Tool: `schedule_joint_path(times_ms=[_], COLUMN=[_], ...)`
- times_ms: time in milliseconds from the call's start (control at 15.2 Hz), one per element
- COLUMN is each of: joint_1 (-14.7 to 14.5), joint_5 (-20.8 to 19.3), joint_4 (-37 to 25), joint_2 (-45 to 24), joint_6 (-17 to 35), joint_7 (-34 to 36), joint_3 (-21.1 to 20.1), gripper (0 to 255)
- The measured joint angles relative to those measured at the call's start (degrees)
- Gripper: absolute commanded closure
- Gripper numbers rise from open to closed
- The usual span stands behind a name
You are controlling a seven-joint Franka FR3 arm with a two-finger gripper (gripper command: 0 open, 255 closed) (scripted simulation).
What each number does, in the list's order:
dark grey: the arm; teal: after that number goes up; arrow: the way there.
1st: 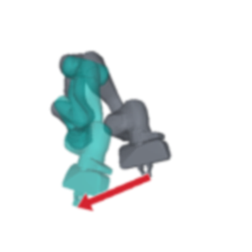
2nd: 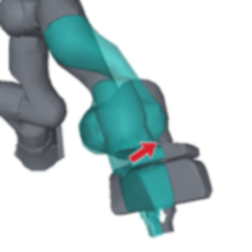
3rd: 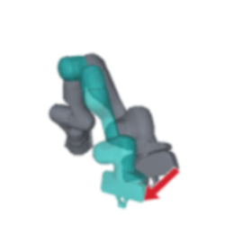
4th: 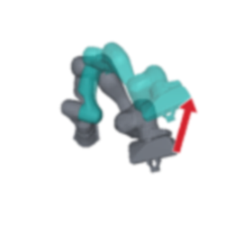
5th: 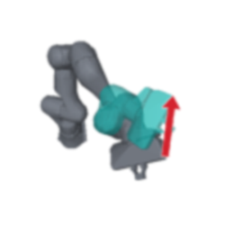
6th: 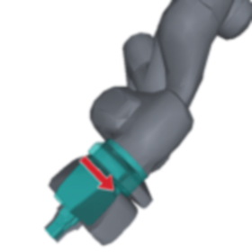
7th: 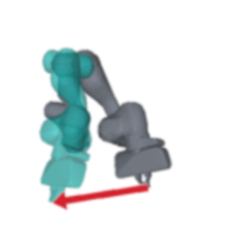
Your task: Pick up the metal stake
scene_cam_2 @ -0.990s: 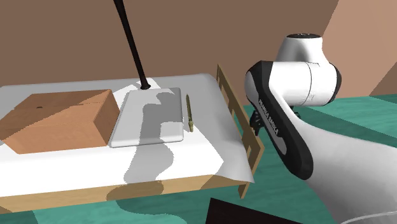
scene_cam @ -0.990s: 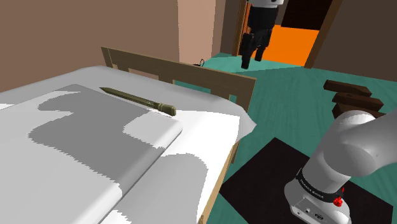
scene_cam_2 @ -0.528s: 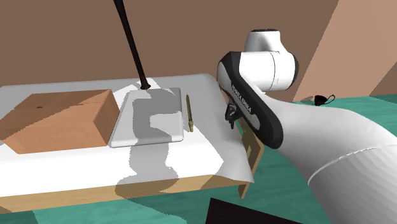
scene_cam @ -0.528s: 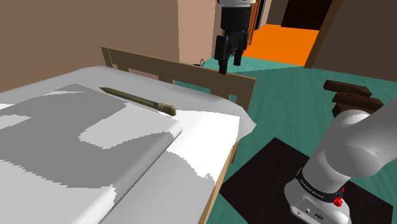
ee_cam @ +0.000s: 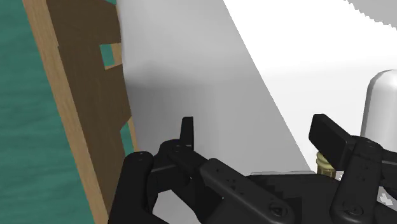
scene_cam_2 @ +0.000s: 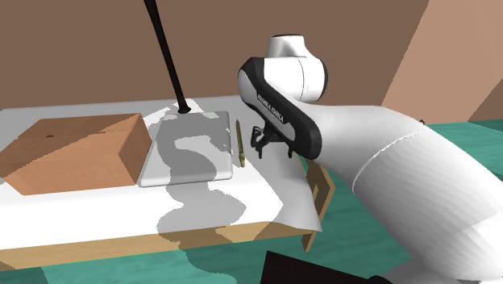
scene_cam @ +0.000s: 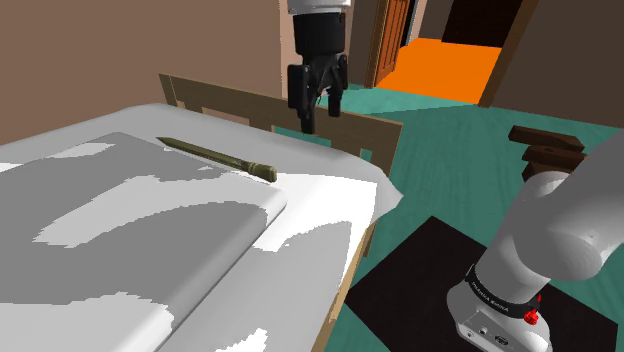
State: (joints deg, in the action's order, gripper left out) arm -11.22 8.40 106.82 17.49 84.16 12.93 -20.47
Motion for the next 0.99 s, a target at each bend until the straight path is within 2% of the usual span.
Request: schedule_joint_path(times_ms=[528,990], joint_1=[-3.9,-4.2], joint_5=[-0.2,0.2], joint_4=[-14.7,-9.6], joint_2=[-14.2,-13.9], joint_6=[-3.2,1.4], joint_7=[6.6,6.0], joint_3=[-6.7,-7.0], gripper=[0,0])
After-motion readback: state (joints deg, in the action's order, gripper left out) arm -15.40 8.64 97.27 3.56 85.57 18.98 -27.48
